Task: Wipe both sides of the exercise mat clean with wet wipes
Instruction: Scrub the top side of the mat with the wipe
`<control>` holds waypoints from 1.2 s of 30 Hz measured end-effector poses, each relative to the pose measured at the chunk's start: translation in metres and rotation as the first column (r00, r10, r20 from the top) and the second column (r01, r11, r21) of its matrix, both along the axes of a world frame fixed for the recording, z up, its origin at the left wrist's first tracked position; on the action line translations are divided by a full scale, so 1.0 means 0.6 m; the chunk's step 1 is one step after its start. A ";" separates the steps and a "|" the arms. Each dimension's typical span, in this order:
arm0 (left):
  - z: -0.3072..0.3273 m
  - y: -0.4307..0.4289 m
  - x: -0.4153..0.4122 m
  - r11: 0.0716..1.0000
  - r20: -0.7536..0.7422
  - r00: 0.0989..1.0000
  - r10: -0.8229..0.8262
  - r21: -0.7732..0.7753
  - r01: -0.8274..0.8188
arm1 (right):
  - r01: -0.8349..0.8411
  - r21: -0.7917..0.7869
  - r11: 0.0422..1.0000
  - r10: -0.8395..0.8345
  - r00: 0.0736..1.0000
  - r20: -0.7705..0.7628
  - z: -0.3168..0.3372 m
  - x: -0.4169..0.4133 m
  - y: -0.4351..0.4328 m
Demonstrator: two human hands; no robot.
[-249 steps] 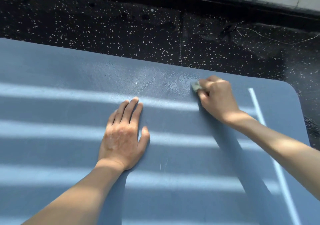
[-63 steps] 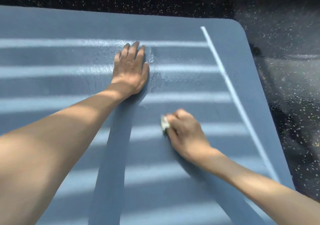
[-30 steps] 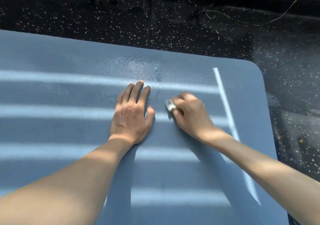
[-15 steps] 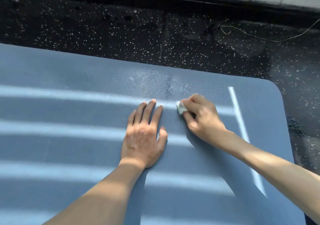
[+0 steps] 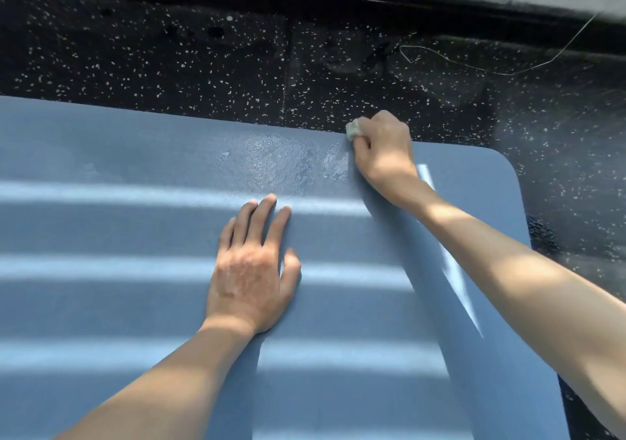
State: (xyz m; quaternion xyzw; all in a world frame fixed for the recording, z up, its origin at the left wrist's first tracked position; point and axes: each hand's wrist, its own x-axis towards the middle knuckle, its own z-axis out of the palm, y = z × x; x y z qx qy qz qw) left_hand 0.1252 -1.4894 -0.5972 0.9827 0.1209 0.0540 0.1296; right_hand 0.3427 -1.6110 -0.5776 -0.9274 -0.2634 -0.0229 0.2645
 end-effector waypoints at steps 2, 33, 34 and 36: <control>-0.001 0.000 0.000 1.000 -0.001 1.000 -0.001 -0.002 0.001 | -0.065 -0.034 0.997 0.065 0.998 -0.004 -0.009 -0.039 -0.015; -0.005 0.002 0.002 1.000 0.003 1.000 -0.003 0.009 0.003 | -0.269 -0.098 0.958 0.262 0.962 -0.078 -0.001 -0.132 -0.122; -0.005 0.002 0.003 1.000 0.008 1.000 -0.001 0.013 0.001 | -0.236 -0.099 0.967 0.228 0.970 -0.080 0.003 -0.107 -0.119; -0.006 0.000 0.001 1.000 0.008 1.000 -0.001 0.014 0.001 | -0.035 -0.103 0.994 0.036 0.999 0.016 0.012 -0.049 -0.108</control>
